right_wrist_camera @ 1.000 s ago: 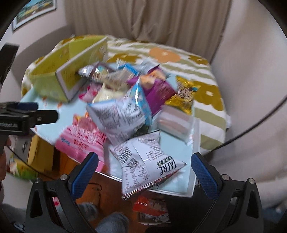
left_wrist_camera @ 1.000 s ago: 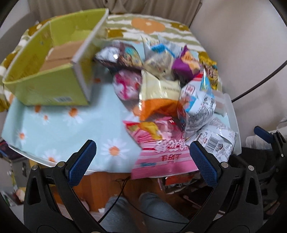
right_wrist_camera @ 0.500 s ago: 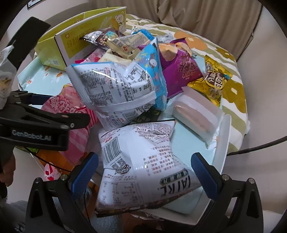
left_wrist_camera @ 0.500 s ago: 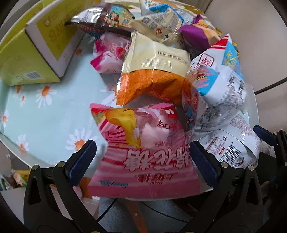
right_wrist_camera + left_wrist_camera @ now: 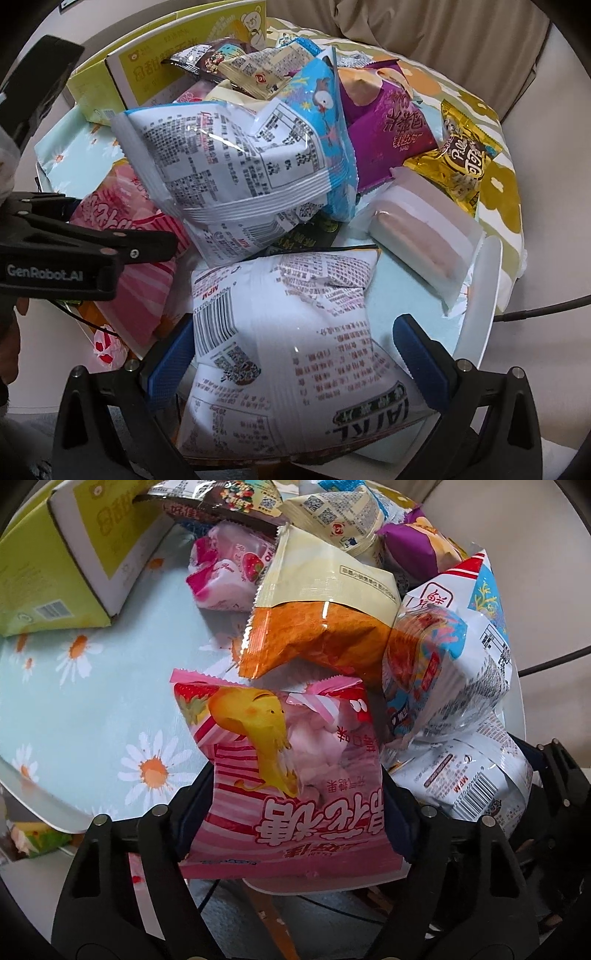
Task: Organize snacks
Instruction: 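Close the left tool on the pink bag while the right tool grips the white chip bag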
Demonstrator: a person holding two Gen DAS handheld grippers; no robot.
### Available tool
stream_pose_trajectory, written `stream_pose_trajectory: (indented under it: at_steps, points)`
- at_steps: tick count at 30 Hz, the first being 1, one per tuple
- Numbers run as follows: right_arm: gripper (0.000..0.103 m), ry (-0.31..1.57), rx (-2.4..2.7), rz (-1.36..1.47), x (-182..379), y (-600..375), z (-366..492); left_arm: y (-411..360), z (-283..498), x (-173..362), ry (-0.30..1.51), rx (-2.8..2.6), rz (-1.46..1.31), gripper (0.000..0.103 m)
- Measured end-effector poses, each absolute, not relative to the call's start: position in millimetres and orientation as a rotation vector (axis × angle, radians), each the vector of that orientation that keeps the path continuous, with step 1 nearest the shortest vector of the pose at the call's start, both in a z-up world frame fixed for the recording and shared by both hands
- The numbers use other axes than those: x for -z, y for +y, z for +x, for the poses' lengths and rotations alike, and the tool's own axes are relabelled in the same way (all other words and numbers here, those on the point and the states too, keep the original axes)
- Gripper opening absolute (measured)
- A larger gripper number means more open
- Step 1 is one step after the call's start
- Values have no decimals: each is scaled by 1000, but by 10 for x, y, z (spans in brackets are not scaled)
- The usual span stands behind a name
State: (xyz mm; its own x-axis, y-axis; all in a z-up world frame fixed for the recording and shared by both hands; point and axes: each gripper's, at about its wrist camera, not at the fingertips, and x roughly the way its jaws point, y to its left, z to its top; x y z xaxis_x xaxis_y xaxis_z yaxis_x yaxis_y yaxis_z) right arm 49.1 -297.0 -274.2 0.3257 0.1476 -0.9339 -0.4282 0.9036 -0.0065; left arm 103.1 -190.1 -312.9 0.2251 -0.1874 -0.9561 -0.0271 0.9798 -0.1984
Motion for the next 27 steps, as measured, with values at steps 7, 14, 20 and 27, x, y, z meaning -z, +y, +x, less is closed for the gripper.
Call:
stream_pose_trajectory:
  at_steps: [7, 14, 20, 27]
  points:
    - [76, 1190, -418, -224, 2751, -2929, 484, -1616, 984, 2989, 1319, 97, -211, 75]
    - [68, 1166, -401, -192, 2584, -2956, 396, -1479, 933, 2697, 1284, 86, -215, 75]
    - [68, 1135, -373, -158, 2275, -3024, 289, -1399, 773, 2285, 1217, 64, -215, 75]
    - [68, 1020, -380, -135, 1704, -3050, 231, -1327, 593, 1677, 1084, 31, -217, 75]
